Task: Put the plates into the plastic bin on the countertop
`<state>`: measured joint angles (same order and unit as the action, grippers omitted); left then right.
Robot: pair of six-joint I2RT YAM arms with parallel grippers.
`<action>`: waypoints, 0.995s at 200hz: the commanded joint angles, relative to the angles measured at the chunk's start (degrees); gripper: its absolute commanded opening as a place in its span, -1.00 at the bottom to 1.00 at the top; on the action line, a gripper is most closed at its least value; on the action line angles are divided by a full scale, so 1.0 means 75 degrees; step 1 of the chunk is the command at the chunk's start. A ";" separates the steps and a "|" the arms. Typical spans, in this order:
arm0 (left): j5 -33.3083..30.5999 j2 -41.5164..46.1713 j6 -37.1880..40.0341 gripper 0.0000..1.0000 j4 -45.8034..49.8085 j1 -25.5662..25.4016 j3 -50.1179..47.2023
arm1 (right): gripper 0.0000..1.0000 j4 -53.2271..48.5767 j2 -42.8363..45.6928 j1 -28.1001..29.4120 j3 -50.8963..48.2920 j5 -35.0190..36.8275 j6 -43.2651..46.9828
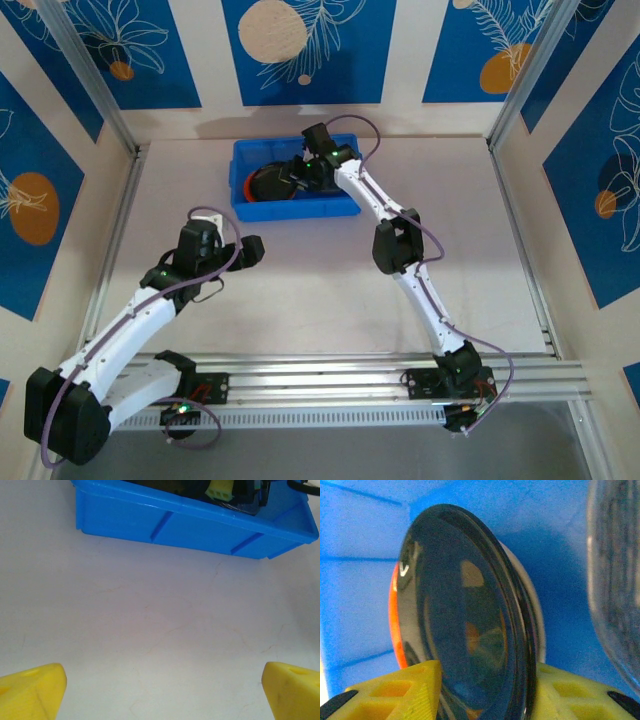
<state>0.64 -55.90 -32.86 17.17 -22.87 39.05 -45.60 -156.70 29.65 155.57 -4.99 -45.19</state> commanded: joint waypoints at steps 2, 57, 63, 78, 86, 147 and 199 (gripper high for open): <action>0.0183 0.0003 0.0017 0.99 -0.0200 0.0085 0.0149 | -0.04 -0.0560 0.0239 0.0078 0.0316 0.0612 0.0625; 0.0233 -0.0144 -0.0023 1.00 -0.0289 0.0085 0.0228 | -0.01 -0.0856 0.0403 0.0182 0.0294 0.1203 0.1130; 0.0208 -0.0150 -0.0026 0.99 -0.0277 0.0081 0.0240 | -0.02 -0.0846 0.0420 0.0195 0.0293 0.1205 0.1165; 0.0186 -0.0160 -0.0019 0.99 -0.0286 0.0081 0.0255 | -0.06 -0.0784 0.0421 0.0207 0.0282 0.1107 0.1197; 0.0187 -0.0175 -0.0015 0.99 -0.0282 0.0087 0.0266 | -0.08 -0.0749 0.0421 0.0227 0.0292 0.1092 0.1208; 0.0215 -0.0329 0.0011 0.99 -0.0331 0.0108 0.0270 | -0.19 -0.0535 0.0235 0.0438 0.0295 0.0829 0.1177; 0.0309 -0.0410 0.0063 0.99 -0.0356 0.0190 0.0260 | -0.27 -0.0676 0.0227 0.0339 0.0404 0.0782 0.1182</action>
<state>1.48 -58.41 -32.86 15.62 -22.41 39.16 -50.33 -156.53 32.67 156.20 2.59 -36.93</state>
